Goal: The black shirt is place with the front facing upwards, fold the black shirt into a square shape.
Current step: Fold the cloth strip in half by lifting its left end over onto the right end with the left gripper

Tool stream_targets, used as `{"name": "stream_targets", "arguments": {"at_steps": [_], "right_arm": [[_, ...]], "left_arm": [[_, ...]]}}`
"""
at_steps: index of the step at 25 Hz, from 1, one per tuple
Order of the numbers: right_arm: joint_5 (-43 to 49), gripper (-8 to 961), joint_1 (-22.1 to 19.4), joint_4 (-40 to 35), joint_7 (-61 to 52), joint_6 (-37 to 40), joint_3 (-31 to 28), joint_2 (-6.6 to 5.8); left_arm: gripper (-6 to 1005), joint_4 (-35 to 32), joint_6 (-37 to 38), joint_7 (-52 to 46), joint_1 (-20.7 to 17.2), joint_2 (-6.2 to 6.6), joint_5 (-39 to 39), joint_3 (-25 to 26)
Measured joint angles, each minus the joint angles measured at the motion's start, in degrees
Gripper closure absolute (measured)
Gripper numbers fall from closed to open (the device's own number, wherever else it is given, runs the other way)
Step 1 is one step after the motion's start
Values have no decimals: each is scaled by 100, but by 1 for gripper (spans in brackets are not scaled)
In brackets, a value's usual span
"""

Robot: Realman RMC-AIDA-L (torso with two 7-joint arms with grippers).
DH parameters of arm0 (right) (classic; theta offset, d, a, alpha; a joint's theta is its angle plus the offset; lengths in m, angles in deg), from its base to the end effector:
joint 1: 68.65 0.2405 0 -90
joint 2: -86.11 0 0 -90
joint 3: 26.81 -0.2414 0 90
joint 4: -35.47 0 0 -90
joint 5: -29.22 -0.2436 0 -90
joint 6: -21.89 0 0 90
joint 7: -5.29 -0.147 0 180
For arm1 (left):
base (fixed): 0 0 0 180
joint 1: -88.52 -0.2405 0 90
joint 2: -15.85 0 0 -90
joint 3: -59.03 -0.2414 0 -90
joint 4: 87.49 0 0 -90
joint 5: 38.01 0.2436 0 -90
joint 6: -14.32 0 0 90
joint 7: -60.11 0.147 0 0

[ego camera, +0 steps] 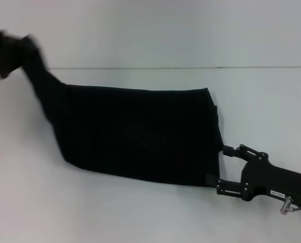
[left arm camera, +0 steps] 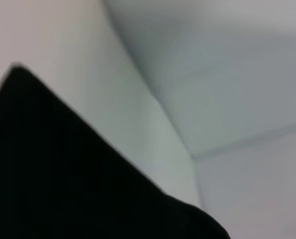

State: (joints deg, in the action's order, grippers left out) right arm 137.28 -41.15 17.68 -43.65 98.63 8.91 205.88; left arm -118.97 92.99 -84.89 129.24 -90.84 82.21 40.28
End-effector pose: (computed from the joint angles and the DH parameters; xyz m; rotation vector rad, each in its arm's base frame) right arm 0.3174 0.3177 -0.0562 -2.5454 0.4721 0.6594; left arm -0.2855 0.4355 0.1282 -1.7987 -1.9161 -1.0830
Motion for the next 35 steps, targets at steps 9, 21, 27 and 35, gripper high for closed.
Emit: {"name": "stream_targets", "arguments": {"at_steps": [9,21,27,35], "right_arm": [[8,5,-270,4,-1,142,-218,-8],[11,6,-408,13,-67,135,-289,-8],[-40,9,-167,168,-67,-251,-633,34],[-156,9,668,537,-46,-1458,-671,40]], "left_arm": [[950,17,-115,170,1538,-854,-7,-846],[949,1842,-738,1189,1241,-1740,-215,-1840],[949,1748,-572,1283,1155,-1731,-281,-1821],[950,1683,-440,1403,1107,-1738,-286,-1831]]}}
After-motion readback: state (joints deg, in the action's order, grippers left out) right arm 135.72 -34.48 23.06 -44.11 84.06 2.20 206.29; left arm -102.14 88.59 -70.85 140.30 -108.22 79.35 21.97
